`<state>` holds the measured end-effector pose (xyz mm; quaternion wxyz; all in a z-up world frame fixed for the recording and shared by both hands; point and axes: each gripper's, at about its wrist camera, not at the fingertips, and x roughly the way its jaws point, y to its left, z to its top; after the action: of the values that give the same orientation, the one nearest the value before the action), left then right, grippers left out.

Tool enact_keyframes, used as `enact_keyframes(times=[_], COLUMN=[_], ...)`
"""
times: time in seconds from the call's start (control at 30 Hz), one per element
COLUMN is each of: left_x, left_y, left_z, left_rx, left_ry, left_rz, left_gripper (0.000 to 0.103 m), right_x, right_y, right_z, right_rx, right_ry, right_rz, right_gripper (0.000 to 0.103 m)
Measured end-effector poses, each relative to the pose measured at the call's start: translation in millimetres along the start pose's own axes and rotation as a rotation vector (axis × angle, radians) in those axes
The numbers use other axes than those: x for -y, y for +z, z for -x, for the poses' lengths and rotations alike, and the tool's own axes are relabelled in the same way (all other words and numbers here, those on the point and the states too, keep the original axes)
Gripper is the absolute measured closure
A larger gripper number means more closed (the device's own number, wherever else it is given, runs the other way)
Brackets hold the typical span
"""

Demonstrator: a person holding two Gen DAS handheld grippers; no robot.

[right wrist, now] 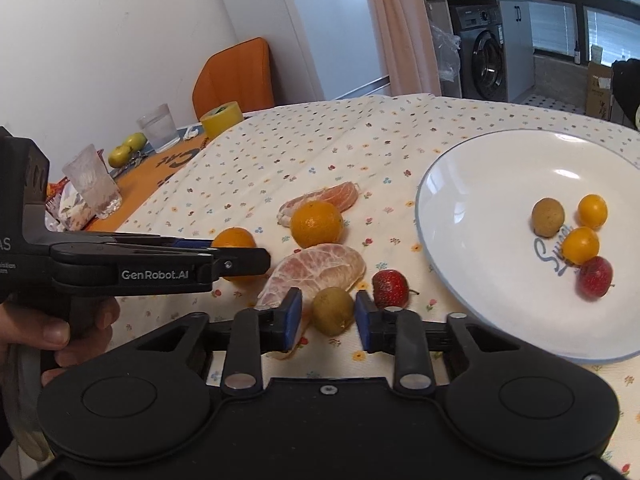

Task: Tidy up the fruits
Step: 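Grasp a brown kiwi with the right tool while the left grasps a large orange, then drop the kiwi with the right tool while the left lowers the orange onto the plate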

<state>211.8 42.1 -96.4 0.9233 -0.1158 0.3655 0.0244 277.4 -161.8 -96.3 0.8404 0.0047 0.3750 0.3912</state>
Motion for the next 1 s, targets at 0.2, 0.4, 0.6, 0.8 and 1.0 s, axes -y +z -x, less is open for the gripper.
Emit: enact_keyframes(times=[0.2, 0.4, 0.6, 0.8, 1.0], left_x=[1, 7, 14, 17, 17], left_y=[0, 2, 1, 5, 6], left_z=[9, 25, 41, 55, 63], left_rx=[0.011, 0.043, 0.074, 0.120, 0.143], left_ry=[0.015, 0.016, 0.007, 0.001, -0.005], left_rz=[0.001, -0.013, -0.014, -0.004, 0.027], left_gripper=[0.062, 0.063, 0.063, 0.063, 0.063], right_x=[2, 2, 4, 6, 18], right_y=[-2, -1, 0, 2, -4], right_z=[8, 21, 36, 50, 65], right_rx=[0.009, 0.045, 0.080, 0.114, 0.154], right_ry=[0.000, -0.004, -0.023, -0.041, -0.064], right_rz=[-0.001, 0.000, -0.010, -0.002, -0.050], right_gripper=[0.082, 0.082, 0.082, 0.082, 0.082])
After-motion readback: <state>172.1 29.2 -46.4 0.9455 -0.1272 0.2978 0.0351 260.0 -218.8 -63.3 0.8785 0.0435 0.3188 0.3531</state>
